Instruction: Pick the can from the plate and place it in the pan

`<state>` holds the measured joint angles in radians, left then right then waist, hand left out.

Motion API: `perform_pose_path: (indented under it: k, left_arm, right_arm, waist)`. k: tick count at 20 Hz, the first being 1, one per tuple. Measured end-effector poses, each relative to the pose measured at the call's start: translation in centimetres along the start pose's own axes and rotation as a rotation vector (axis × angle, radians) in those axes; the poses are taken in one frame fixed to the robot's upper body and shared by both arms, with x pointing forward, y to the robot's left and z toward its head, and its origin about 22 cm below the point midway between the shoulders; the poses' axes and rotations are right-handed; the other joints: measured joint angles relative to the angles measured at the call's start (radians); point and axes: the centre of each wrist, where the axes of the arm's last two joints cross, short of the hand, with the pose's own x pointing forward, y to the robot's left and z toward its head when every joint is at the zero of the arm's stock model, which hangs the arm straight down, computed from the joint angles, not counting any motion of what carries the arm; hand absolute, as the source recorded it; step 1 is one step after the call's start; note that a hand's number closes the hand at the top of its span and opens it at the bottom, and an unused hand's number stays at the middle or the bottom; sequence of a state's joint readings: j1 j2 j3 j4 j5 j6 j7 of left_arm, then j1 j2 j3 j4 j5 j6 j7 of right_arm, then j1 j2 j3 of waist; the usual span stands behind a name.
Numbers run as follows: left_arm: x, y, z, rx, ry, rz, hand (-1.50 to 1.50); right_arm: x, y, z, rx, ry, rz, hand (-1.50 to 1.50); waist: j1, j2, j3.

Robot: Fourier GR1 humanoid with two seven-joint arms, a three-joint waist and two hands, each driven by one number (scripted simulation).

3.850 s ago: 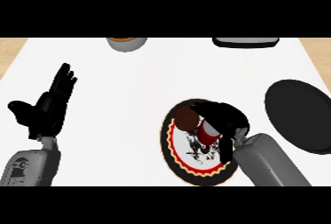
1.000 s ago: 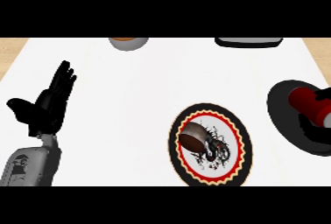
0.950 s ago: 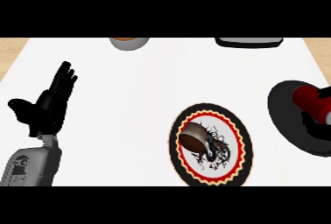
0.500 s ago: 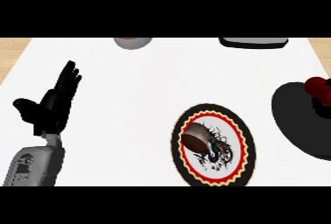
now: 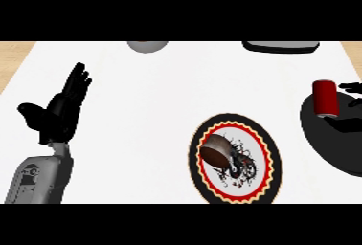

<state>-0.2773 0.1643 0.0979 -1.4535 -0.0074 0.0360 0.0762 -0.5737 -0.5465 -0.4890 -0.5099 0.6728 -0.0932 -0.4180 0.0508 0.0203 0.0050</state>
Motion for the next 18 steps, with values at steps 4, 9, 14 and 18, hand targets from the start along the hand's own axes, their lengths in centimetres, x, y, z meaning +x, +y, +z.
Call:
perform_pose_path:
  k: [4,9,14,18]
  left_arm:
    - [-0.4,-0.5,0.2,0.001,0.002,0.002,0.0]
    - [-0.2,0.0,0.2,0.006,0.005,0.002,0.0]
    - [-0.4,0.5,0.5,0.018,0.02,-0.003,0.0]
    - [-0.1,1.4,0.2,0.03,0.019,-0.004,0.0]
  right_arm:
    - [-0.9,0.4,0.0,0.085,0.003,-0.073,-1.5]
    - [-1.7,0.4,0.3,0.036,-0.06,-0.17,-1.5]
    - [-3.8,-1.2,1.5,-0.075,-0.106,-0.348,-1.5]
    - [-6.7,-3.2,3.8,-0.061,-0.119,-0.485,-1.5]
  waist:
    - [0.001,0.001,0.001]
    - [-0.008,-0.002,0.0]
    - [-0.026,-0.008,-0.001]
    - [-0.038,-0.012,-0.001]
